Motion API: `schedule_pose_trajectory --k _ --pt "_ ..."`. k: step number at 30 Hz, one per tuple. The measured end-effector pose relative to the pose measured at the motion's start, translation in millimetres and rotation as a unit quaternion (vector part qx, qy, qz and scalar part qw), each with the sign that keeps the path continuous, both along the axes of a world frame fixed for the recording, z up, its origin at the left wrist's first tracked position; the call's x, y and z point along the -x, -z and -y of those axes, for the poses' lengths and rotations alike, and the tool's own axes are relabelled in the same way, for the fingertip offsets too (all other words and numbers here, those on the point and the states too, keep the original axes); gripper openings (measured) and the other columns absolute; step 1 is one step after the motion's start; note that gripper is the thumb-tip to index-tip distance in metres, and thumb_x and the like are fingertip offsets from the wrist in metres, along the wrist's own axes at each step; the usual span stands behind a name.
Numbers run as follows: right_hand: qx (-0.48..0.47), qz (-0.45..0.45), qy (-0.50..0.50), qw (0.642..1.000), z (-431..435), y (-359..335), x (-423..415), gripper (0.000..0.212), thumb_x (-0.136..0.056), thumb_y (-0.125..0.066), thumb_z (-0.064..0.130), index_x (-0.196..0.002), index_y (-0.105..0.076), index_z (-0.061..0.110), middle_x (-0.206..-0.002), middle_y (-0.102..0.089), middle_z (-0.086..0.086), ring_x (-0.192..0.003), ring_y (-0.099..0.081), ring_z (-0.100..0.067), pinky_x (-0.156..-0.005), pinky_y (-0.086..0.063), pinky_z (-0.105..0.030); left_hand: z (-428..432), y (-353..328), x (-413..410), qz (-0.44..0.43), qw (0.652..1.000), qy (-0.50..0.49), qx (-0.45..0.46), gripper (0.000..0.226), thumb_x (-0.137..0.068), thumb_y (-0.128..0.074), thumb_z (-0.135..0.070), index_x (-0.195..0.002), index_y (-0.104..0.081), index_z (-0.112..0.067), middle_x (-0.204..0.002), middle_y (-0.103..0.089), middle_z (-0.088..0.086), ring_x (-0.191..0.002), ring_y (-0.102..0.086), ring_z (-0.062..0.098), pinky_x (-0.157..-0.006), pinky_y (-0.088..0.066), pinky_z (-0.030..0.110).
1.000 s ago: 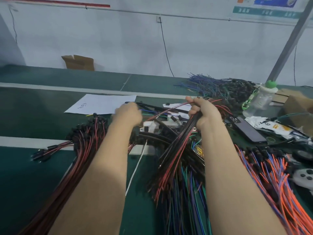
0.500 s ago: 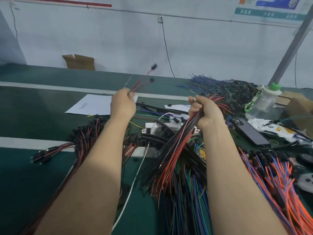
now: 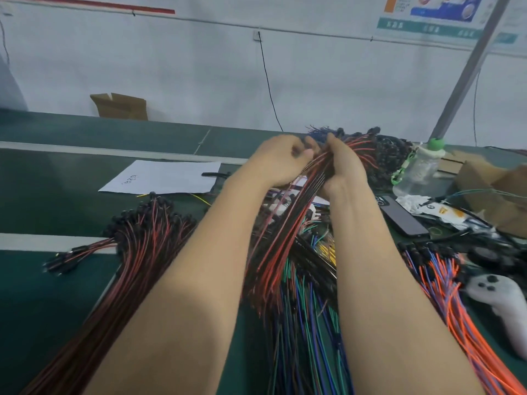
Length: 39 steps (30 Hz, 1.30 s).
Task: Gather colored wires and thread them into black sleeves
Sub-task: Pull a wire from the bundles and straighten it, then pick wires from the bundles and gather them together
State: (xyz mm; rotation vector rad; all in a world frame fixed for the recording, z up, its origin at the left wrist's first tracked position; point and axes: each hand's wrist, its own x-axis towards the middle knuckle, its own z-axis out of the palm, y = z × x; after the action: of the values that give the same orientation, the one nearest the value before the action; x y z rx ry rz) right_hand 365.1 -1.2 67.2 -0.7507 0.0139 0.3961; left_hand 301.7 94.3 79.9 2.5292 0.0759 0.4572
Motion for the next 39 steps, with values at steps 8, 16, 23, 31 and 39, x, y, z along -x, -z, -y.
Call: schedule_pose_trajectory --k 8,16,23,31,39 --pt "-0.227 -0.032 0.067 0.971 44 -23 -14 0.03 -0.097 -0.055 0.016 -0.071 -0.043 0.009 -0.039 -0.038 0.0 -0.032 -0.044 -0.01 -0.036 -0.043 -0.016 29 29 9 -0.203 0.867 0.245 0.385 0.016 -0.091 -0.059 -0.03 -0.093 -0.053 -0.015 -0.063 -0.063 -0.002 -0.055 -0.062 0.011 -0.056 -0.054 0.025" --pt "-0.119 0.052 0.054 0.99 95 -37 -17 0.02 -0.095 -0.058 0.016 -0.081 -0.048 0.006 -0.053 -0.057 -0.004 -0.058 -0.064 -0.023 -0.064 -0.052 -0.034 84 -23 -22 -0.078 0.97 0.19 0.13 0.017 -0.092 -0.053 -0.017 -0.076 -0.048 -0.014 -0.06 -0.046 0.002 -0.046 -0.045 0.013 -0.041 -0.039 0.02" --pt "0.003 0.076 0.082 0.994 140 -37 -41 0.023 -0.096 -0.054 0.01 -0.073 -0.05 0.009 -0.052 -0.054 -0.001 -0.072 -0.06 -0.02 -0.08 -0.052 -0.03 147 -31 -64 -0.015 0.988 0.149 0.026 0.05 -0.092 -0.049 -0.018 -0.133 -0.031 0.004 -0.111 -0.054 0.013 -0.08 -0.05 0.019 -0.046 -0.03 0.019" --pt "0.164 0.168 0.18 0.955 214 -64 -38 0.03 -0.092 -0.045 -0.004 -0.065 -0.044 0.008 -0.04 -0.047 -0.001 -0.039 -0.05 -0.013 -0.055 -0.051 -0.025 229 -30 -59 0.006 0.949 0.256 0.184 0.033 -0.092 -0.046 -0.013 -0.124 -0.039 -0.006 -0.088 -0.056 0.007 -0.074 -0.06 0.021 -0.06 -0.053 0.026" --pt "0.614 0.244 0.314 0.682 388 -123 37 0.006 -0.076 -0.056 0.019 -0.07 -0.056 0.02 -0.051 -0.06 0.008 -0.059 -0.066 -0.008 -0.065 -0.057 -0.028 395 -48 -19 -0.076 0.821 0.448 0.344 0.043 -0.092 -0.051 -0.027 -0.132 -0.038 -0.018 -0.129 -0.054 0.014 -0.118 -0.053 0.031 -0.098 -0.047 0.044"
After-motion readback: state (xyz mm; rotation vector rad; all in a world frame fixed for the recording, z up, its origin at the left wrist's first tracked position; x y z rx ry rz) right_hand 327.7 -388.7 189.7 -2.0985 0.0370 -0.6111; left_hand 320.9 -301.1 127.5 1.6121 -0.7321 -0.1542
